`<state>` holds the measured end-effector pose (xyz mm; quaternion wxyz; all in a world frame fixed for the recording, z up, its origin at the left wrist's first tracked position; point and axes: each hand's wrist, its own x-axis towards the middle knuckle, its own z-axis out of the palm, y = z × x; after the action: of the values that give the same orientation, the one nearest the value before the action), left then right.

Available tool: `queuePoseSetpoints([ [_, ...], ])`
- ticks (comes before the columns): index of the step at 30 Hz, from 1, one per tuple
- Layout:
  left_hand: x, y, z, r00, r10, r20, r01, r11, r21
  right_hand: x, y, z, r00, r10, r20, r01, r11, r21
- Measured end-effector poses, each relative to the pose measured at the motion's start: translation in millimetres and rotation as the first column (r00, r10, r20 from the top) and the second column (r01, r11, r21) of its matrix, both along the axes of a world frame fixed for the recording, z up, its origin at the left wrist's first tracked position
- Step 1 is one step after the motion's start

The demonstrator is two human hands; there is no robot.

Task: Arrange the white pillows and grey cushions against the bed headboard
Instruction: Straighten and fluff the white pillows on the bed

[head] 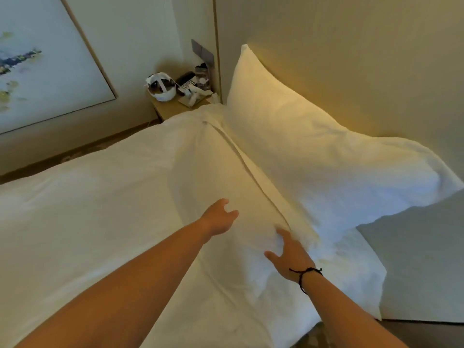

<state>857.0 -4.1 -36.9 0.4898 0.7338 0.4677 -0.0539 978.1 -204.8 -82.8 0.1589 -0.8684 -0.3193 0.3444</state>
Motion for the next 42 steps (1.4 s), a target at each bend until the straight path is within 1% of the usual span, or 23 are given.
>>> queuePoseSetpoints([
  [2,-8.1,-5.9,-13.0,1.000,-0.020,-0.017,0.020,1.000,0.015,4.6,-1.2,-4.7,0.996,-0.063,0.063,0.060,0.997,0.052],
  [5,-13.7,-12.9,-21.9,1.000,0.001,-0.006,-0.001,0.999,0.043,19.1,16.4,3.9,0.946,-0.178,0.270,0.148,0.981,0.129],
  [7,-16.0,-16.5,-25.5,1.000,0.013,0.008,-0.013,0.998,0.054,34.6,31.7,9.8,0.897,-0.182,0.403,0.123,0.978,0.168],
  [8,-17.5,-18.1,-26.7,1.000,0.018,0.017,-0.019,0.998,0.058,42.7,39.5,10.7,0.891,-0.144,0.430,0.094,0.986,0.137],
  [9,-19.0,-19.4,-27.8,0.999,0.025,0.025,-0.026,0.998,0.061,51.2,46.9,9.3,0.906,-0.103,0.411,0.075,0.994,0.084],
  [10,-20.4,-20.5,-28.5,0.999,0.034,0.030,-0.035,0.998,0.061,58.9,53.5,6.2,0.934,-0.083,0.348,0.079,0.997,0.024],
  [12,-22.7,-21.7,-29.5,0.998,0.052,0.031,-0.054,0.997,0.063,70.6,62.6,-4.7,0.980,-0.110,0.164,0.126,0.988,-0.088],
  [13,-23.9,-22.1,-30.1,0.998,0.057,0.030,-0.059,0.996,0.068,74.7,64.8,-11.1,0.986,-0.136,0.096,0.147,0.982,-0.118],
  [14,-25.3,-22.6,-30.4,0.998,0.062,0.029,-0.064,0.995,0.072,77.7,65.9,-16.3,0.985,-0.161,0.060,0.167,0.979,-0.121],
  [17,-28.3,-22.2,-32.2,0.996,0.090,0.024,-0.092,0.993,0.075,81.1,68.0,-24.1,0.964,-0.265,0.039,0.265,0.964,-0.004],
  [19,-29.1,-21.4,-33.1,0.990,0.138,0.019,-0.139,0.989,0.051,80.2,72.4,-21.6,0.953,-0.296,0.072,0.288,0.952,0.102],
  [21,-27.6,-22.2,-31.9,0.973,0.228,0.033,-0.225,0.973,-0.057,76.2,79.5,-9.2,0.951,-0.279,0.131,0.251,0.948,0.197],
  [24,-15.8,-22.9,-23.0,0.932,0.362,0.027,-0.342,0.900,-0.270,65.6,94.9,25.2,0.955,-0.210,0.211,0.129,0.931,0.341],
  [26,-1.5,-20.8,-16.2,0.893,0.448,0.055,-0.405,0.850,-0.337,57.9,103.6,52.6,0.955,-0.186,0.233,0.066,0.895,0.442],
  [28,14.1,-16.1,-12.6,0.858,0.507,0.087,-0.444,0.816,-0.370,52.4,102.8,72.0,0.950,-0.204,0.237,0.048,0.844,0.534],
  [30,25.8,-16.4,-13.0,0.866,0.488,0.111,-0.402,0.810,-0.427,52.0,87.2,75.2,0.937,-0.250,0.246,0.069,0.818,0.571],
  [32,31.0,-25.5,-16.7,0.907,0.407,0.108,-0.324,0.837,-0.441,60.0,62.0,63.1,0.927,-0.273,0.257,0.107,0.850,0.515],
  [33,32.7,-31.8,-19.8,0.929,0.359,0.092,-0.290,0.859,-0.421,66.1,49.0,54.2,0.929,-0.265,0.258,0.131,0.888,0.441],
  [35,33.0,-42.7,-25.9,0.952,0.299,0.060,-0.256,0.890,-0.377,78.9,31.2,39.8,0.940,-0.253,0.230,0.196,0.950,0.244],
  [37,29.2,-47.9,-27.3,0.952,0.293,0.089,-0.247,0.907,-0.342,88.7,29.4,39.0,0.942,-0.236,0.241,0.211,0.969,0.126],
  [38,25.5,-47.9,-26.0,0.956,0.270,0.117,-0.224,0.924,-0.309,91.8,33.7,43.2,0.937,-0.212,0.278,0.189,0.976,0.107],
  [40,15.1,-45.0,-20.6,0.976,0.158,0.151,-0.127,0.973,-0.194,92.8,47.1,57.1,0.924,-0.159,0.347,0.130,0.986,0.105],
  [42,3.3,-39.7,-12.8,0.988,0.047,0.148,-0.031,0.993,-0.110,84.2,66.2,73.0,0.918,-0.052,0.393,0.014,0.995,0.100],
])
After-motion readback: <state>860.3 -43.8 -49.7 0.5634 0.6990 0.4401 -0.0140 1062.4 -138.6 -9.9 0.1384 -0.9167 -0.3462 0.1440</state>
